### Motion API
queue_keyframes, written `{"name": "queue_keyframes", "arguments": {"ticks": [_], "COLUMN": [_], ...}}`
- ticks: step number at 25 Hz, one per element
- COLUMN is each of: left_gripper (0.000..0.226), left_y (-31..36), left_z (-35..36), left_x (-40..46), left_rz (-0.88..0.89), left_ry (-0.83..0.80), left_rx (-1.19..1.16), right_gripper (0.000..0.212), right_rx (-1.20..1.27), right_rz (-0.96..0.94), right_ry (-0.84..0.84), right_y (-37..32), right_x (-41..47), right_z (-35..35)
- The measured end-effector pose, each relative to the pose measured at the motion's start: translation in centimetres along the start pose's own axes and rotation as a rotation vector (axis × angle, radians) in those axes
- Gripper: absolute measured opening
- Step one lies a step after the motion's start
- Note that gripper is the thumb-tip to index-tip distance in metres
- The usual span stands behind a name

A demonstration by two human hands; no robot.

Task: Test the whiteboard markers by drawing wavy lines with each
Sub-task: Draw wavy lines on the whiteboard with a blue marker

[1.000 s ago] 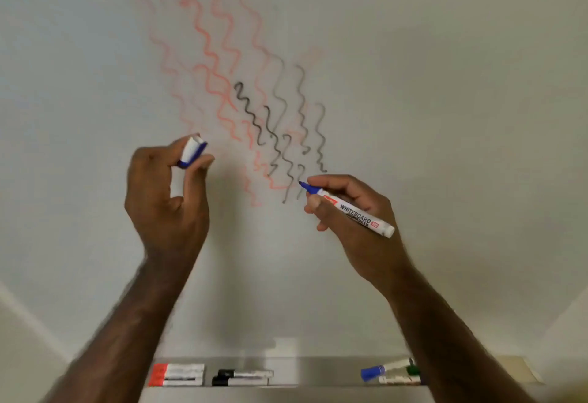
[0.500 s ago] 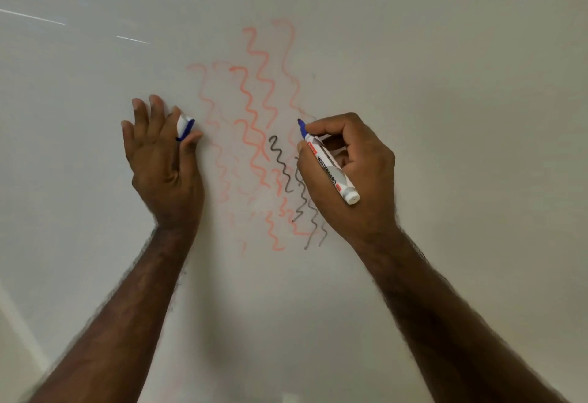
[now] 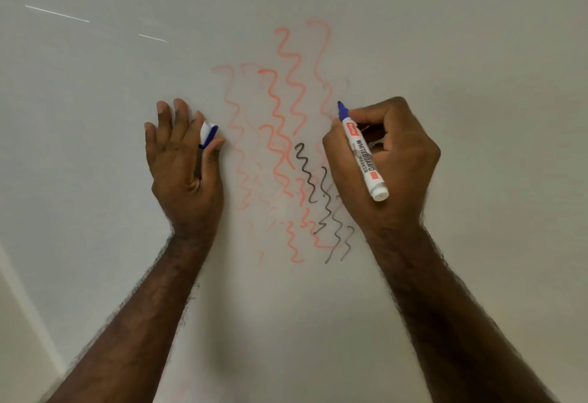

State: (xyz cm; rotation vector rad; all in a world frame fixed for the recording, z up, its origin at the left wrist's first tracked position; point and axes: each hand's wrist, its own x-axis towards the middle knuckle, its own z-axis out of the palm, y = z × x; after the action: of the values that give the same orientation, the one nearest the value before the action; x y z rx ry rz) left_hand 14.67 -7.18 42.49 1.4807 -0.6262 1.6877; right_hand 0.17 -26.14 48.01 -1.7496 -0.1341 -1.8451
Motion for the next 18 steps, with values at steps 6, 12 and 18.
{"name": "queue_keyframes", "arguments": {"ticks": [6, 12, 18], "left_gripper": [0.038, 0.037, 0.037], "left_y": [0.1, 0.1, 0.2], "left_z": [-0.1, -0.1, 0.0], "left_x": [-0.1, -0.3, -0.5], "left_rz": [0.001, -0.012, -0.008], "left_ry": [0.006, 0.011, 0.018], "left_rx": [0.012, 0.015, 0.019], "right_gripper": [0.011, 0.013, 0.016], "right_rx": [0.039, 0.055, 0.042], "right_rz": [0.061, 0.122, 0.087], "right_ry": [-0.046, -0.11, -0.157], "right_y": [1.0, 2.0, 3.0], "right_x": [-2.7, -5.5, -6.6], "right_z": [-1.1, -2.4, -3.4]}}
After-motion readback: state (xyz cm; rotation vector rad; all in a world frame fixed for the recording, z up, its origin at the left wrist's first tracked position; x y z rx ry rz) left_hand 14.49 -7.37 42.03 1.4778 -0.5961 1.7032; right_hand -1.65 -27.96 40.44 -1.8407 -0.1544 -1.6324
